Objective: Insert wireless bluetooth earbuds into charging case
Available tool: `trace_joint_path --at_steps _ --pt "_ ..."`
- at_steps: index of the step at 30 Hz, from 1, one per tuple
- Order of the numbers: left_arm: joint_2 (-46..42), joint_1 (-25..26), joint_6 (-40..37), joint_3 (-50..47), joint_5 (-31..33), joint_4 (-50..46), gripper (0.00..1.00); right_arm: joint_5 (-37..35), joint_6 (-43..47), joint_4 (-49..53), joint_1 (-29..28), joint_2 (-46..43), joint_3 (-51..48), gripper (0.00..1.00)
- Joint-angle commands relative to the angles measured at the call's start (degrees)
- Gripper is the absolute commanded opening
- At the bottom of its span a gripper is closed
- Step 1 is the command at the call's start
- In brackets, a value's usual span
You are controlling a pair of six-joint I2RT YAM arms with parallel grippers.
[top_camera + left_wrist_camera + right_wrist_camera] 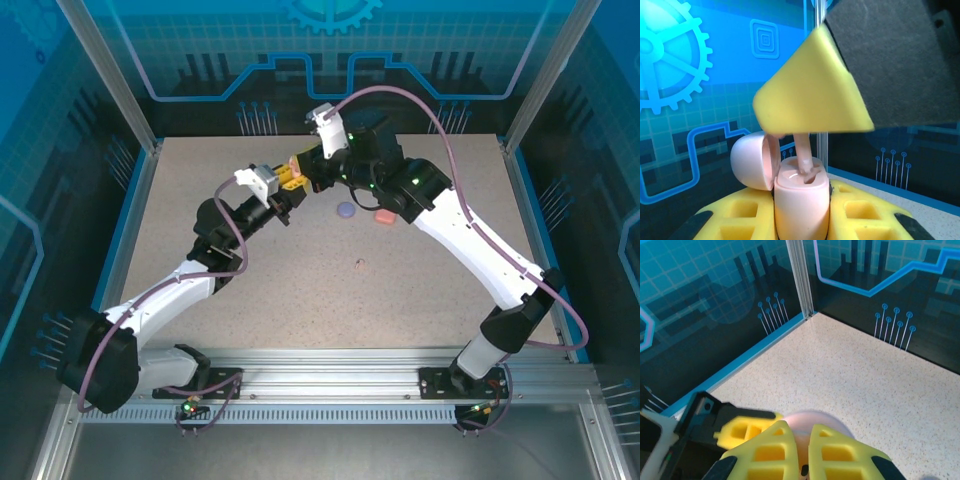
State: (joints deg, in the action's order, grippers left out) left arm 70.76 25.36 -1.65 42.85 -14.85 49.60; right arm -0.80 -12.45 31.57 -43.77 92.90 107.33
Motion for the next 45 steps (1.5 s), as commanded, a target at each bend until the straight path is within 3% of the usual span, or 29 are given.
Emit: trace_joint_path --at_steps 1,21,23,28,31,38,45 --pt "-0.66 0.47 -0.89 0.97 -0.36 3.77 0.00 0.32 -0.03 0.96 -0.48 -1.62 -1.49 0.09" --pt "-0.39 0.47 -0.46 1.35 -0.28 3.48 0.00 4.16 6.77 4.09 -1.86 1.35 1.43 0.12" --pt "-0.36 0.46 -0.46 1.33 -0.28 3.36 0.00 3.35 6.47 4.37 -1.85 1.58 1.95 0.20" --pt "-0.11 0.56 -0.54 1.30 -0.34 3.21 0.00 1.20 2.29 3.87 -0.77 0.74 5.03 0.52" --pt "0.07 0.53 -0.42 1.36 -0.09 3.36 0.00 0.97 -0.94 3.03 0.84 -1.40 6.31 0.63" --pt "0.27 0.53 -0.55 0.98 0.35 3.78 0.00 -0.02 -8.27 3.01 6.67 -8.24 2.52 0.72" --pt "0.34 0.51 -0.46 0.74 1.05 4.67 0.00 -2.28 -15.13 3.00 11.19 -12.32 -10.68 0.73"
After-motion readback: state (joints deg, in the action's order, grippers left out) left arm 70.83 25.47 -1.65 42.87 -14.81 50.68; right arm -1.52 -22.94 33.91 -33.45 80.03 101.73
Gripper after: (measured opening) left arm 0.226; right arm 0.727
